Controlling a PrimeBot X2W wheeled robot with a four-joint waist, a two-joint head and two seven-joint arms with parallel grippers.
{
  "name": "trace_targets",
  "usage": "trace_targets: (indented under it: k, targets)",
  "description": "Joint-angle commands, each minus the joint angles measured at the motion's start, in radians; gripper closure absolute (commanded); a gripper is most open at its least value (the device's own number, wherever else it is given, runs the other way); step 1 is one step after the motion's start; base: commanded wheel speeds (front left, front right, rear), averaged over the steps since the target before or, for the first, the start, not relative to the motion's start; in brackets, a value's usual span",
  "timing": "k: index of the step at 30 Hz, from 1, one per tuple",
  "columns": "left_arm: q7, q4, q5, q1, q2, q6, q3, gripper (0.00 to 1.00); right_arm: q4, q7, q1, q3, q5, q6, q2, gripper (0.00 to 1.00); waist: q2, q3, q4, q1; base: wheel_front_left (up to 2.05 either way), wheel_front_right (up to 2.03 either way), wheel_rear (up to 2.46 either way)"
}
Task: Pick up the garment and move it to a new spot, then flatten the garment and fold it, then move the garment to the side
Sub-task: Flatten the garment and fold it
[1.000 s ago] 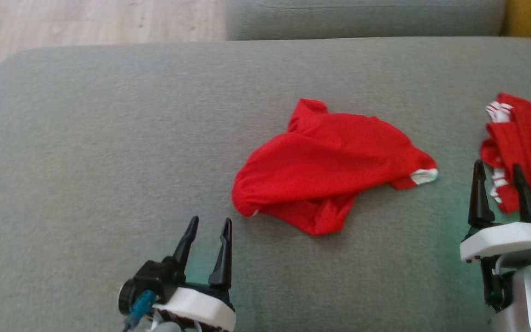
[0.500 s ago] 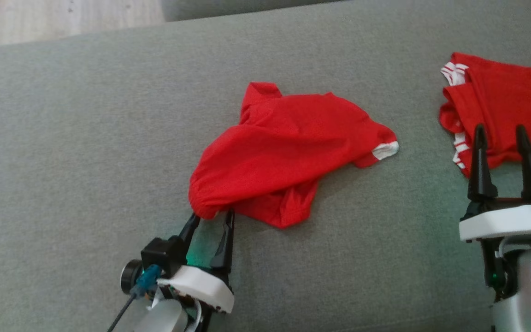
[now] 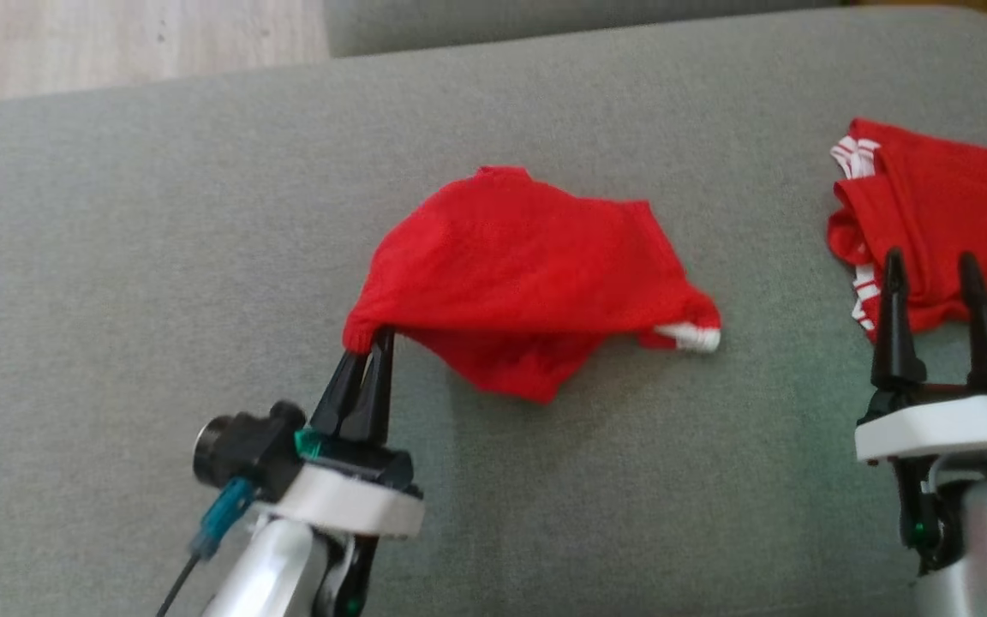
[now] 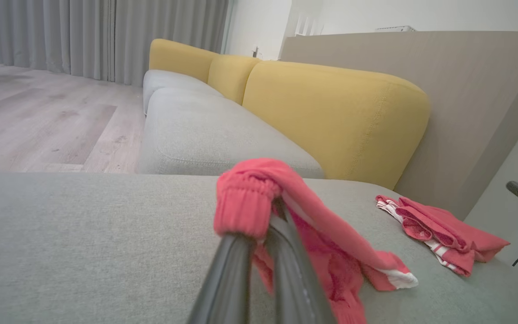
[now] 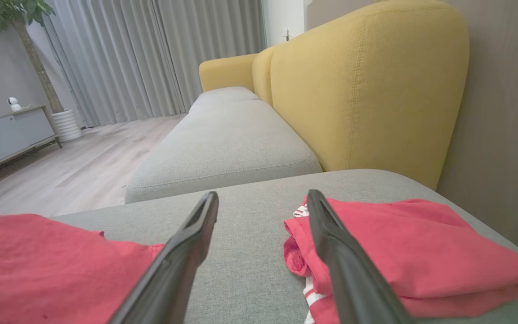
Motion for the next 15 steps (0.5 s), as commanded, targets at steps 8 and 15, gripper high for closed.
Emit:
trace_targets:
  k: [8, 15]
  targets:
    - [0.175, -0.193, -0.002, 0.011, 0.14, -0.045, 0.013, 1.0, 0.005, -0.018, 0.013, 0.032, 0.013, -0.001, -0.005, 0.0, 0.0, -0.067, 0.021, 0.0, 0.0, 0.0, 0.0]
    - [0.441, -0.162, -0.103, -0.042, 0.279, -0.087, 0.018, 1.0, 0.011, -0.022, 0.013, 0.042, 0.023, -0.001, -0.005, 0.0, 0.0, -0.043, 0.01, 0.0, 0.0, 0.0, 0.0]
